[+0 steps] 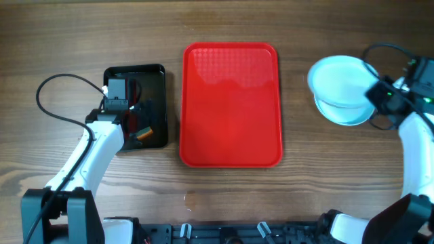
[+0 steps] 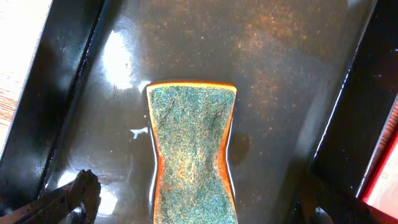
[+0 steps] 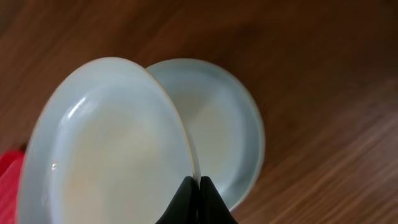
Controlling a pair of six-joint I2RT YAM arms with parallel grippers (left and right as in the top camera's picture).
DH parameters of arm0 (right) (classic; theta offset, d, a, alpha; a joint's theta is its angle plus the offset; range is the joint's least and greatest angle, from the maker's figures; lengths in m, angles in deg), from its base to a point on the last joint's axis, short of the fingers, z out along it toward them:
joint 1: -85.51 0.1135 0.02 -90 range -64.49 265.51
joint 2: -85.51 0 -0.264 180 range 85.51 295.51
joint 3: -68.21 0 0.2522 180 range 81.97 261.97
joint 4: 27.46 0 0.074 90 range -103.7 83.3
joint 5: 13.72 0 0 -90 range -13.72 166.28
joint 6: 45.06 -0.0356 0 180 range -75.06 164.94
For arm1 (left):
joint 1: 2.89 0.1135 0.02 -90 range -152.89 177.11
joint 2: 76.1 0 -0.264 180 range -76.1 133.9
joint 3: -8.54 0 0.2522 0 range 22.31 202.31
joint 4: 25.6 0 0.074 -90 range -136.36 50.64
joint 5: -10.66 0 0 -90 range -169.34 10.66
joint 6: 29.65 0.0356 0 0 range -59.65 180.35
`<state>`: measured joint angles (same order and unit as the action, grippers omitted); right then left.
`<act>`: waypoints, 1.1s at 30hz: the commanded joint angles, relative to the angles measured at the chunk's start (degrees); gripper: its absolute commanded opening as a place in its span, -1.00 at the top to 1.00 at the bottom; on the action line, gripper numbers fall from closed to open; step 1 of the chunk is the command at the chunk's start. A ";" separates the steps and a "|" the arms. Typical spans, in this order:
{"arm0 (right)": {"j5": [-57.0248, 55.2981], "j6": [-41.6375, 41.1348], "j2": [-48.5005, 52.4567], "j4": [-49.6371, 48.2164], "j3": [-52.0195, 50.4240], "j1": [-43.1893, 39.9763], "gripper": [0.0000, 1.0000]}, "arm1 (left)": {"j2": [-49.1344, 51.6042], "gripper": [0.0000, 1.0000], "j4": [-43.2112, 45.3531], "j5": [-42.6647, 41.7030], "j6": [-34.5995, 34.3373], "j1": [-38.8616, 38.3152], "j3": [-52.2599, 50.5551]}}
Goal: Clean dirty plates on tray and stack at the side
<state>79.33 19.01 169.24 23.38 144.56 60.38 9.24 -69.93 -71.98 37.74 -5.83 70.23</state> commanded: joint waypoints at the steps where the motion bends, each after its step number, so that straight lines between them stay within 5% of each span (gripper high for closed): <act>1: 1.66 -1.22 4.42 0.09 -0.35 -2.82 0.91 | -0.11 -1.00 0.15 -0.50 0.31 0.22 -0.24; 4: 1.22 -1.01 7.65 0.11 -0.35 -2.91 0.88 | -0.11 -1.00 0.15 -0.48 0.33 0.22 -0.24; 7: 1.22 -1.11 10.03 0.94 -0.35 -2.93 0.24 | -0.11 -1.00 0.15 -0.50 0.31 0.22 -0.24; 9: 1.97 -1.03 9.79 1.09 -0.13 -2.91 0.00 | -0.11 -1.00 0.15 -0.50 0.31 0.22 -0.24; 17: 21.05 11.19 -1.42 1.36 0.20 3.72 -0.09 | -0.11 -1.00 0.15 -0.50 0.31 0.22 -0.24; 28: 19.74 11.93 -13.05 5.49 0.20 34.23 -0.15 | -0.11 -1.00 0.15 -0.48 0.31 0.22 -0.24; 33: 16.13 9.90 -12.41 5.86 0.17 40.46 -0.17 | -0.11 -1.00 0.15 -0.50 0.31 0.22 -0.24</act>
<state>98.13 29.85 156.49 29.17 144.47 97.95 9.24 -69.93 -71.98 37.76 -5.83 70.23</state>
